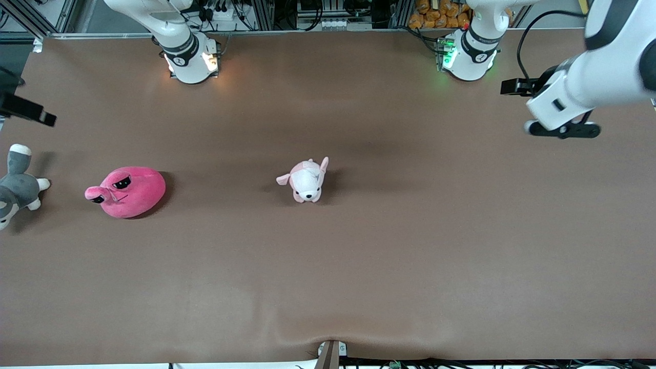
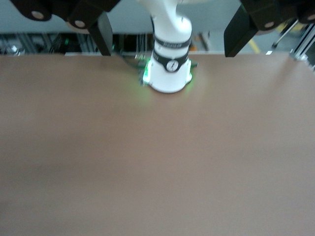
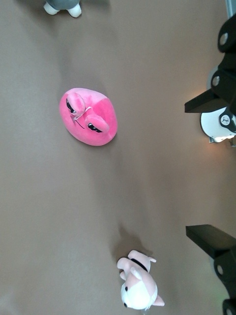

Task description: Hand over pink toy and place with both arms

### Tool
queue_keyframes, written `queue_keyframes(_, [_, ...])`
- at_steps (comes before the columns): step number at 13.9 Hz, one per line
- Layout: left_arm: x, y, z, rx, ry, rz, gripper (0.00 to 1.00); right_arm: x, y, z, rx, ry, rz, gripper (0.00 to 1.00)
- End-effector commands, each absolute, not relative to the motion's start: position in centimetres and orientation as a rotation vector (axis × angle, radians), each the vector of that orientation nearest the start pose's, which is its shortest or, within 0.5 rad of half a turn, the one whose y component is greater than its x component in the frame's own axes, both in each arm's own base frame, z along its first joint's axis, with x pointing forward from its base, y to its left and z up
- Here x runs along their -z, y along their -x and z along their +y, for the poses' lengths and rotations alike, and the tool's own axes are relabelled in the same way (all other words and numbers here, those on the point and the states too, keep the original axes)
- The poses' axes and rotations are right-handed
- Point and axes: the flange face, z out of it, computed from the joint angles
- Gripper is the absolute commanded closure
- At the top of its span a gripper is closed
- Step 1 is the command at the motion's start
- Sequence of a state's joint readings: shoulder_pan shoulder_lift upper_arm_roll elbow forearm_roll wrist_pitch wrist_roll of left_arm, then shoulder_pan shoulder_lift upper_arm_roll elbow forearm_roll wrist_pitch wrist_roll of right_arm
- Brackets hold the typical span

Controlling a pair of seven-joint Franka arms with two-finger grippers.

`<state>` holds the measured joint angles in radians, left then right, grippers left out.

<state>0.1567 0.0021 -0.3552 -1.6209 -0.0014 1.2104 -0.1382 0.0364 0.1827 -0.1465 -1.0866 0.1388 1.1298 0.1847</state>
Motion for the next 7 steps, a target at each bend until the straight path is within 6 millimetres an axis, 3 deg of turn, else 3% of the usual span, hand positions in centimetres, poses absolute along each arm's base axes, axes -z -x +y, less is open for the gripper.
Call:
queue_keyframes(1, [-58.6,-49.6,-9.9,-0.471,3.063,0.085,0.0,-69.7,-51.8,-4.5,-0.141,3.004,0.373,0.0])
queue_keyframes(3, [-59.6,-50.2,-9.2,-0.367,3.09,0.077,0.0,-68.9,-50.2,-5.6,-0.066,3.008,0.281,0.0])
queue_keyframes(5, [-60.5,-50.5,-8.7,-0.32,3.109,0.072,0.0,-69.0,-50.2,-5.6,-0.027,3.04,0.164,0.0])
queue_keyframes(7, [-60.9,-50.9,-9.5,-0.283,3.119,0.104,0.0,-69.5,-50.1,-5.4,-0.024,3.071,0.156,0.0])
